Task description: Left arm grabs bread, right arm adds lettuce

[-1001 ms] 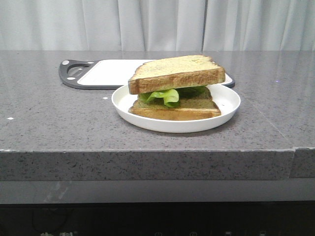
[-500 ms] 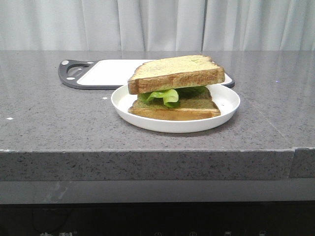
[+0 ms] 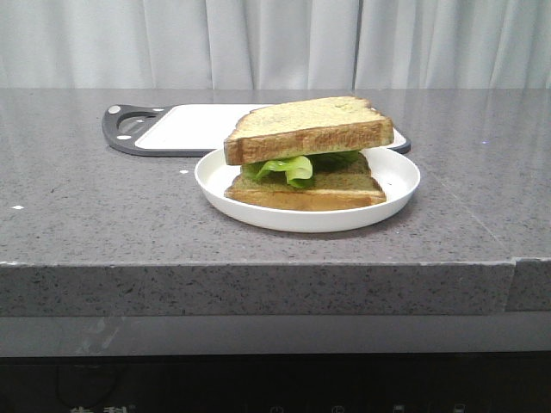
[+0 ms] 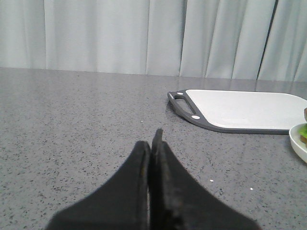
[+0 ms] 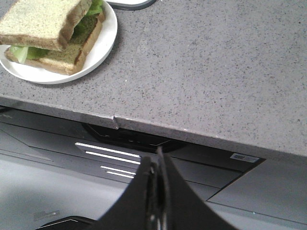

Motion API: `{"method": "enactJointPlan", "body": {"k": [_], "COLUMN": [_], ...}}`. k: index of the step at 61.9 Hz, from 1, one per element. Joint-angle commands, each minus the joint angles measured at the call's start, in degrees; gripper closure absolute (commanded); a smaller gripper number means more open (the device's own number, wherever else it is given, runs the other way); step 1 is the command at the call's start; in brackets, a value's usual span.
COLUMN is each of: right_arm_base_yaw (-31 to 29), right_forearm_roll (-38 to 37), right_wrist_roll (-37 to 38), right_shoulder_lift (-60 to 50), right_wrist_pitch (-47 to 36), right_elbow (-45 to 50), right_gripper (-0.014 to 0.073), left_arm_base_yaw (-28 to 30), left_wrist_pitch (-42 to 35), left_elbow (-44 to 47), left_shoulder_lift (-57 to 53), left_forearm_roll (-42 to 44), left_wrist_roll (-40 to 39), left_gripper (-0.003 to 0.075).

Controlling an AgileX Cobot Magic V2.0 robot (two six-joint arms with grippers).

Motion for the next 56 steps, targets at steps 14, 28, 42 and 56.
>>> {"method": "enactJointPlan", "body": {"k": [14, 28, 42, 56], "right_arm_base_yaw": [-0.12, -0.28, -3.21, -3.95], "right_forearm_roll": [-0.29, -0.81, -1.47, -1.19], "right_wrist_roll": [-0.29, -0.29, -0.29, -0.29], "right_shoulder_lift": [0.39, -1.69, -13.18, -22.61], "right_wrist_pitch": [-3.12, -9.36, -34.67, -53.09], "right_elbow": [-1.20, 1.69, 21.59, 38.58], "right_gripper": [0.0711, 0.0711, 0.0711, 0.0711], "left_arm_base_yaw": [0.17, 0.17, 0.17, 0.17], "left_wrist_pitch": [-4.78, -4.78, -4.78, -4.78], "left_elbow": [0.24, 0.24, 0.24, 0.24], "left_shoulder_lift": [-0.92, -0.92, -0.92, -0.92], "left_forearm_roll": [0.00, 0.00, 0.00, 0.00], "left_wrist_roll": [-0.52, -0.52, -0.52, -0.52], "left_gripper": [0.0741, 0.0741, 0.0741, 0.0741]}}
